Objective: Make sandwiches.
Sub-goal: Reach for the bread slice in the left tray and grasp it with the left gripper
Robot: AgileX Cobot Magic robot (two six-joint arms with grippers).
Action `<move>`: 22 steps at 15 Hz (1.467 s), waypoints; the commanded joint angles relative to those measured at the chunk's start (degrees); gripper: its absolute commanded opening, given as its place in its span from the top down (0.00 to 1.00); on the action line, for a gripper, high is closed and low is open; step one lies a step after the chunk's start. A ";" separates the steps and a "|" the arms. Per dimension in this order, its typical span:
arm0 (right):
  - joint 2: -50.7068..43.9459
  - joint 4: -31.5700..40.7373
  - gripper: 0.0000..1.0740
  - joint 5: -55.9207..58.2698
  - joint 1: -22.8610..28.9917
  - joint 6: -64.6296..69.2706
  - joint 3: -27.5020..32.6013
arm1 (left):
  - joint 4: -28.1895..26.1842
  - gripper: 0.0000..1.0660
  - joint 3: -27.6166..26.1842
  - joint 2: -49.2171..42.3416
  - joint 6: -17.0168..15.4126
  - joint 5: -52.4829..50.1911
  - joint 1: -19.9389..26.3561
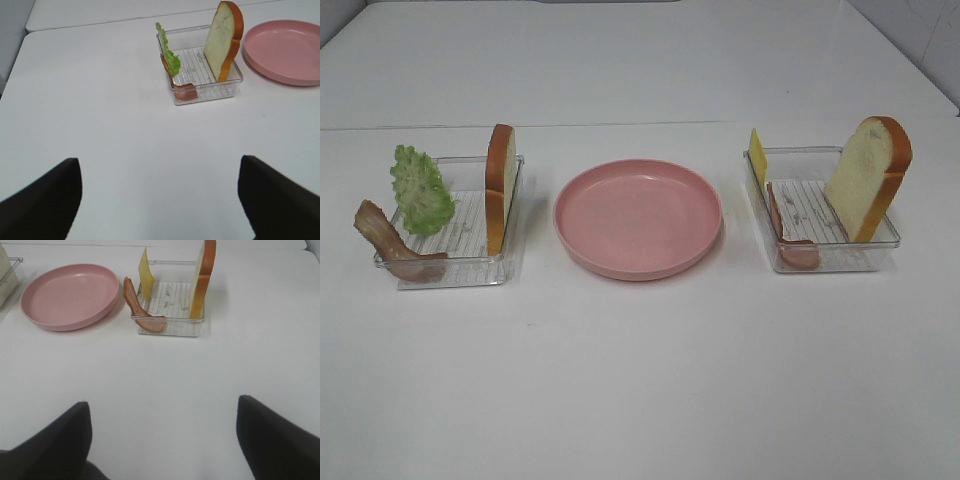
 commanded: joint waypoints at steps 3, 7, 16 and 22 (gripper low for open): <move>-0.86 0.00 0.30 -0.40 -0.34 -0.23 0.11 | -0.17 0.24 0.00 -1.20 -0.34 -0.29 -0.06; -0.86 0.00 0.30 -0.40 -0.34 -0.23 0.11 | -0.17 0.24 0.00 -1.20 -0.34 -0.29 -0.06; -0.86 0.00 0.30 -0.40 -0.34 -0.23 0.11 | -0.17 0.24 -0.06 -1.09 -0.11 -0.34 -0.06; -0.86 0.00 0.30 -0.40 -0.34 -0.23 0.11 | -0.74 0.24 -4.24 13.46 -0.29 -9.57 -0.06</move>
